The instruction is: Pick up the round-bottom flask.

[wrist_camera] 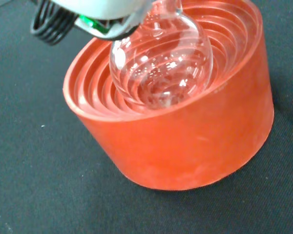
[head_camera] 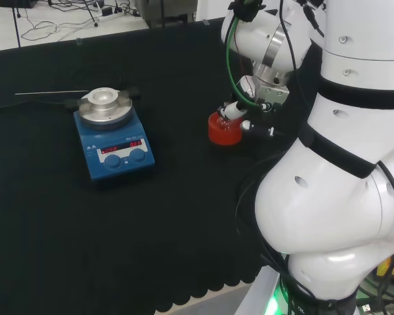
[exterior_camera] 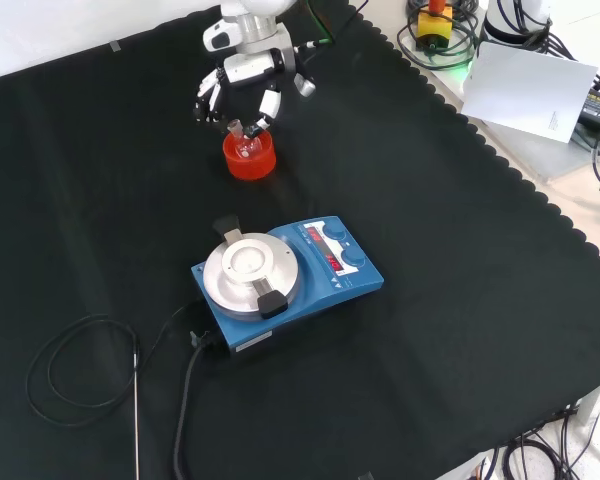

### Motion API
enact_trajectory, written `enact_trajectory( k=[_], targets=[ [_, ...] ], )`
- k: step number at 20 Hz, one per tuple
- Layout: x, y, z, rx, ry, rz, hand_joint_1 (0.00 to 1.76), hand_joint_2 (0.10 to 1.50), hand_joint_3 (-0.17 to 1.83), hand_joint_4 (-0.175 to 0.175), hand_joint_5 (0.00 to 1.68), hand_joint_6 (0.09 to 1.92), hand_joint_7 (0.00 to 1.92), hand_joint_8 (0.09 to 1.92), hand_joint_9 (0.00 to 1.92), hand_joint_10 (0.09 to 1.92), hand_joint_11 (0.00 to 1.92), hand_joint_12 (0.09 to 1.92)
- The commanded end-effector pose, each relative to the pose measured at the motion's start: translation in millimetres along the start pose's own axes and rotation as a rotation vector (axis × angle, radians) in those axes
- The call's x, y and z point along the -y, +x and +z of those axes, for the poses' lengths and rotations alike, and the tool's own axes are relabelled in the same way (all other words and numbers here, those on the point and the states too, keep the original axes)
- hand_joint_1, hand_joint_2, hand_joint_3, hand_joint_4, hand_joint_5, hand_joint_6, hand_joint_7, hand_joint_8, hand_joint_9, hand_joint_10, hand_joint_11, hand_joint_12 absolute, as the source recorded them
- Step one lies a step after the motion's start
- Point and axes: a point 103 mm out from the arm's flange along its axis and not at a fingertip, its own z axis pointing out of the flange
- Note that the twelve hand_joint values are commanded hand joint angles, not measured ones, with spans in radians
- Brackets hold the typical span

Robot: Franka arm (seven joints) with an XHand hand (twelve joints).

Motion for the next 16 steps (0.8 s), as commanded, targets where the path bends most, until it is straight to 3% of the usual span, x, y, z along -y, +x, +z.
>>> enact_trajectory(
  k=[1,3,6,16],
  targets=[
    [2,7,-3,0.004,-0.061,-0.008,1.08,0.73,0.56,0.103,1.16,0.73,0.54,0.69,0.73,0.58,0.48,1.30],
    [1,10,-7,-0.011,-0.068,-0.016,1.11,0.68,0.66,0.115,1.21,0.76,0.60,0.67,0.77,0.55,0.52,1.29],
    [0,15,-15,-0.014,-0.047,-0.030,1.14,0.62,0.76,0.084,1.24,0.79,0.64,0.66,0.81,0.53,0.56,1.27],
    [8,38,-51,0.007,-0.009,-0.047,1.14,0.59,0.82,0.070,1.24,0.80,0.66,0.66,0.84,0.52,0.58,1.27]
  ],
)
